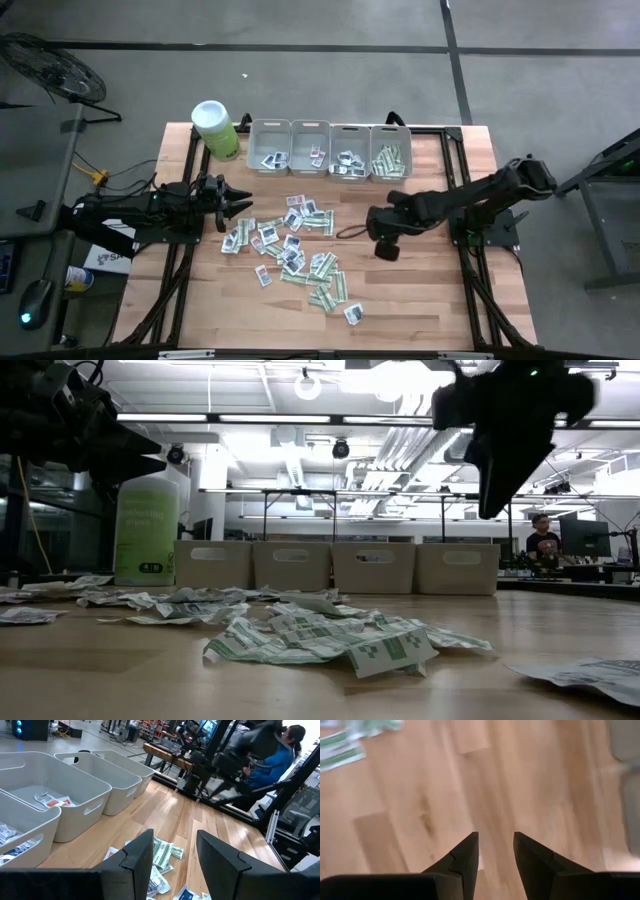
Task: Pick & Place First Aid Supplies
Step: Put the towelette pack into the middle right gray bin
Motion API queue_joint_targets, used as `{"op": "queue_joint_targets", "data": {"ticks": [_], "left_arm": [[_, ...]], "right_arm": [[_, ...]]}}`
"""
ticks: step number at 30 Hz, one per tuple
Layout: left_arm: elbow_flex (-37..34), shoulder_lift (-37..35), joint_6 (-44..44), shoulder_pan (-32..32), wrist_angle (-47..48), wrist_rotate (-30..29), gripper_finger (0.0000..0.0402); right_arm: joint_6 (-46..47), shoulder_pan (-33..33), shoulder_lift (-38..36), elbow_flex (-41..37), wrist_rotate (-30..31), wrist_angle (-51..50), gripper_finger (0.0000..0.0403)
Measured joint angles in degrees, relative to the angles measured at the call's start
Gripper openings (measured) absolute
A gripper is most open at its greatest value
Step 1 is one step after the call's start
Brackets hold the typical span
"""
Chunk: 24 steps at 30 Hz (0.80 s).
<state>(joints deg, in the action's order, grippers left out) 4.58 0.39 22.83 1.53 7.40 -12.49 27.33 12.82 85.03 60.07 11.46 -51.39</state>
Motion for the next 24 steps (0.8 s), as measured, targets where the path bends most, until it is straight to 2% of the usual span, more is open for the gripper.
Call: {"op": "queue_joint_targets", "data": {"ticks": [8,15,24], "left_arm": [[0.0,0.0,0.0,0.0,0.0,0.0,0.015],[0.0,0.0,0.0,0.0,0.0,0.0,0.015],[0.0,0.0,0.0,0.0,0.0,0.0,0.015]], "right_arm": [[-14.4,5.9,0.0,0.0,-2.0,6.8,0.0108],[-24.1,10.0,1.9,0.0,-10.3,14.9,0.0095],[-28.9,14.5,9.2,0.0,-14.1,28.9,0.0095]]}}
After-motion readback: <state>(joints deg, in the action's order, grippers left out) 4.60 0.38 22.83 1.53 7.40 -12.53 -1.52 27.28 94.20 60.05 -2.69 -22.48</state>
